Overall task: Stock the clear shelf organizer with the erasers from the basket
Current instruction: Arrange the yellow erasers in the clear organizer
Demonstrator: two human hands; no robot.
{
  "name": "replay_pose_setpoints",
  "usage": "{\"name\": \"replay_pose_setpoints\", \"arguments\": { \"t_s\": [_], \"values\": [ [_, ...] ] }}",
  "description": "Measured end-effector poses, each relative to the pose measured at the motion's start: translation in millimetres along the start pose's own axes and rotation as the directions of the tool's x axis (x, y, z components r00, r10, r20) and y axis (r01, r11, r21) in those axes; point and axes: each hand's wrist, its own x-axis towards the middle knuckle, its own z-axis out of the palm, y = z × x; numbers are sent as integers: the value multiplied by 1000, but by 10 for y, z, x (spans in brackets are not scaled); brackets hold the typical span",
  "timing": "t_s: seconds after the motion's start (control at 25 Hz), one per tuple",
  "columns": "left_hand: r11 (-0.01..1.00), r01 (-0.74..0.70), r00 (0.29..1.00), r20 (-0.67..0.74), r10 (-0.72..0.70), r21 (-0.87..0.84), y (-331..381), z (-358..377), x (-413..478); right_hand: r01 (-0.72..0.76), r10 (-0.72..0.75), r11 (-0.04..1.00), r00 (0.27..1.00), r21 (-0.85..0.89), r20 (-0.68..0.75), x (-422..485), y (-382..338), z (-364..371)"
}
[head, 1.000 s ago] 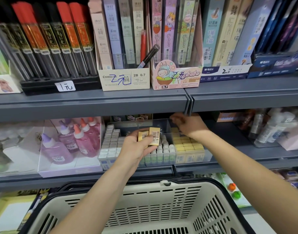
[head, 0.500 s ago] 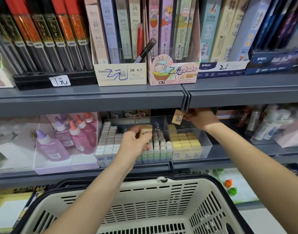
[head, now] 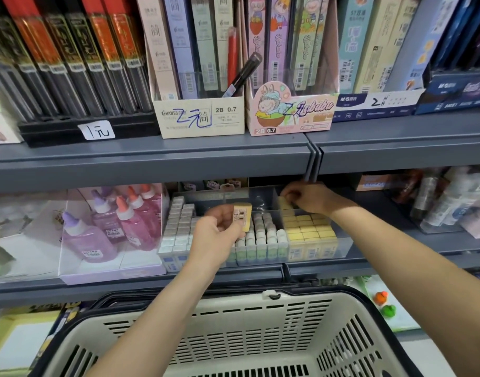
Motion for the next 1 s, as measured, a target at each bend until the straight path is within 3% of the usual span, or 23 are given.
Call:
{"name": "replay_pose_setpoints", "arguments": {
  "t_s": [0.12, 0.2, 0.28, 0.32, 0.44, 0.52, 0.6, 0.72, 0.8, 0.88, 1.0],
  "values": [
    [1000, 6, 1000, 29, -7, 5, 8, 40, -3, 15, -20, 998, 996, -67, -82, -168, -129, -96],
    [1000, -6, 998, 58, 4, 31, 14, 92, 0, 32, -9, 989, 989, 146, -150, -352, -304, -149],
    [998, -19, 996, 84, 14, 59, 29, 163, -1, 119, -76, 867, 991, 484, -108, -574, -494, -182],
    [997, -23, 995, 95, 16, 69, 35, 202, -6, 170, -138, 842, 985, 512, -101, -671, -547, -186],
    [993, -37, 992, 120, 24, 109, 48, 290, -46, 261, -234, 864, 965, 431, -116, -788, -548, -178],
    [949, -106, 993, 75, 87, 296, 24, 255, -62, 198, -166, 871, 980, 449, -109, -744, -427, -201],
    [822, -176, 981, 32, 189, 542, -18, 133, -82, 66, -1, 874, 991, 482, -134, -623, -253, -243],
    [607, -189, 972, 59, 228, 771, -101, -33, -124, -12, 154, 918, 932, 396, -329, -404, -16, -326],
    [498, -206, 969, 105, 224, 843, -176, -56, -146, -29, 95, 984, 919, 174, -382, -288, 74, -322],
    [442, -248, 953, 135, 272, 862, -244, -47, -157, -51, 65, 997, 942, 52, -329, -209, 80, -292],
    [424, -275, 932, 129, 340, 863, -301, -54, -149, 61, 17, 977, 932, 202, -363, -166, 52, -237]
  ]
}}
